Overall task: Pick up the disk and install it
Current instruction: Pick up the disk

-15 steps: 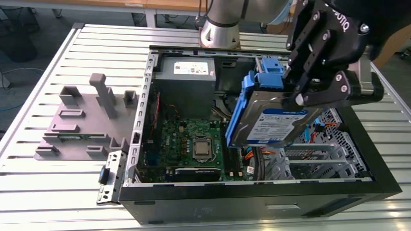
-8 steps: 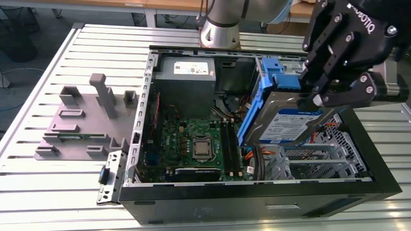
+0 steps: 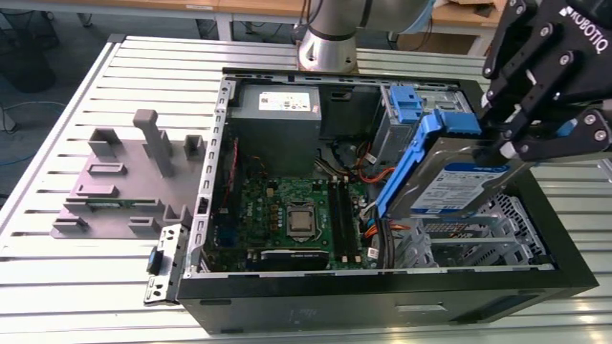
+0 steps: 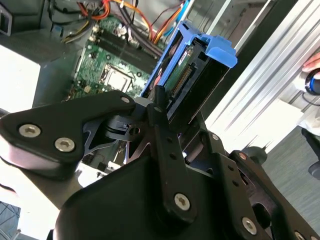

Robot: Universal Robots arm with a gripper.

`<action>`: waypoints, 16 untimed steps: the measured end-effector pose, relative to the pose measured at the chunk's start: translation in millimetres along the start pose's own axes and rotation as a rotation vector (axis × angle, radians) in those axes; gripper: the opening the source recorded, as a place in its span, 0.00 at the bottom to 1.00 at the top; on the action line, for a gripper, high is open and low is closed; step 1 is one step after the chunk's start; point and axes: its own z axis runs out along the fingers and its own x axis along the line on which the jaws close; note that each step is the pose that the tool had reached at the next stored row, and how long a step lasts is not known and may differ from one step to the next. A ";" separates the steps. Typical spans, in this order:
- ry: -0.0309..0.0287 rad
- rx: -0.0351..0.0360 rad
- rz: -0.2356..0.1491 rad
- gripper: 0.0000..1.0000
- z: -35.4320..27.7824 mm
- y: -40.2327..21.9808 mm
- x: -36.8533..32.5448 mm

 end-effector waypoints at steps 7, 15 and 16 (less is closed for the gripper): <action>0.0000 -0.0025 0.000 0.35 -0.5 -22.0 -0.7; 0.0001 -0.0061 0.001 0.35 -0.9 -46.6 -0.4; -0.0001 -0.0066 0.001 0.35 -0.6 -48.2 -0.4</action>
